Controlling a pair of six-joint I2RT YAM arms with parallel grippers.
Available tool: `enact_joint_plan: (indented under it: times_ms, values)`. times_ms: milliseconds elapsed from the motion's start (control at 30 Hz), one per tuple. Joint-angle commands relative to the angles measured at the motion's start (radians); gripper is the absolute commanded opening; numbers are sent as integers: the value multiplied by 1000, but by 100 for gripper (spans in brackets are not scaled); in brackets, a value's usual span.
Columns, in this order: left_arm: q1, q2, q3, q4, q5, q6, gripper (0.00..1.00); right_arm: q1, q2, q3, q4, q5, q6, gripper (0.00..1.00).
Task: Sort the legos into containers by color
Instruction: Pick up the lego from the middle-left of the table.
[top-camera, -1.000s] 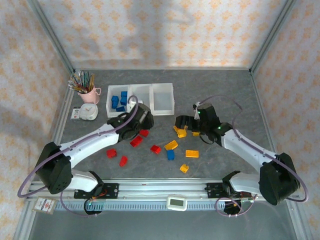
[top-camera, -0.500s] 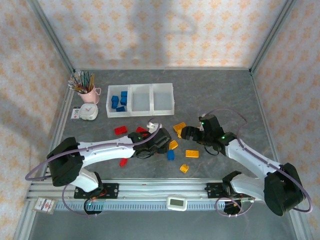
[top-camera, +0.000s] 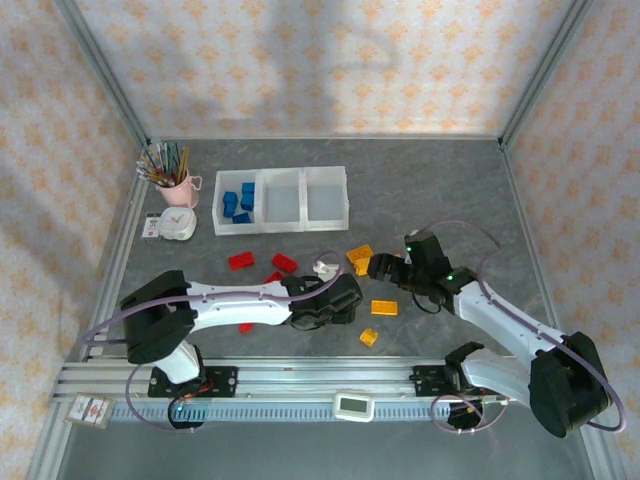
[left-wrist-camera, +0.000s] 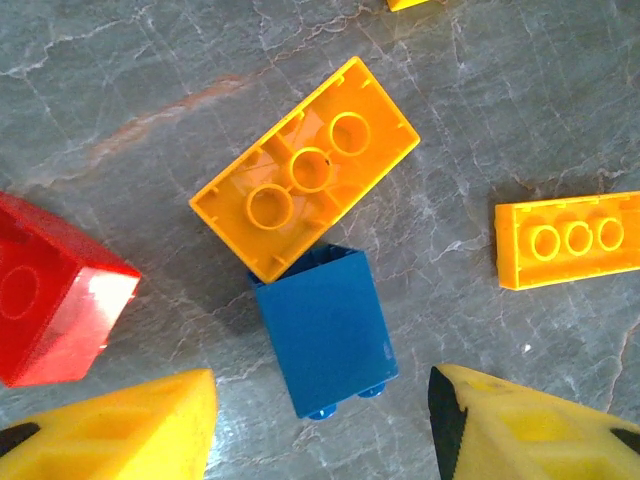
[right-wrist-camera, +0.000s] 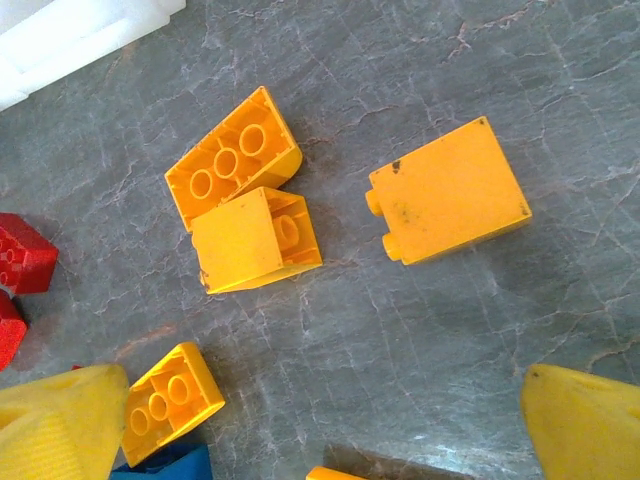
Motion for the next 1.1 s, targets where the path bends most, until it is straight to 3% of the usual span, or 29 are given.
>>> enact_joint_plan:
  times_ms: [0,267,567,833,1067]
  values:
    - [-7,33,38,4,-17,-33,60,-8,-14,-9,1,31,11,100]
    - [-7,136,77,32,-22,-27,56,-19,-14,-22,18,24,7,100]
    - [-5,191,105,-25,-95,-37,41,-23,-17,-27,38,-17,-19,100]
    - [-6,96,60,-1,-72,-7,29,-23,-23,27,27,-74,-78,100]
    - [23,-83,28,-74,-157,30,28,-20,-12,92,41,-135,-84,100]
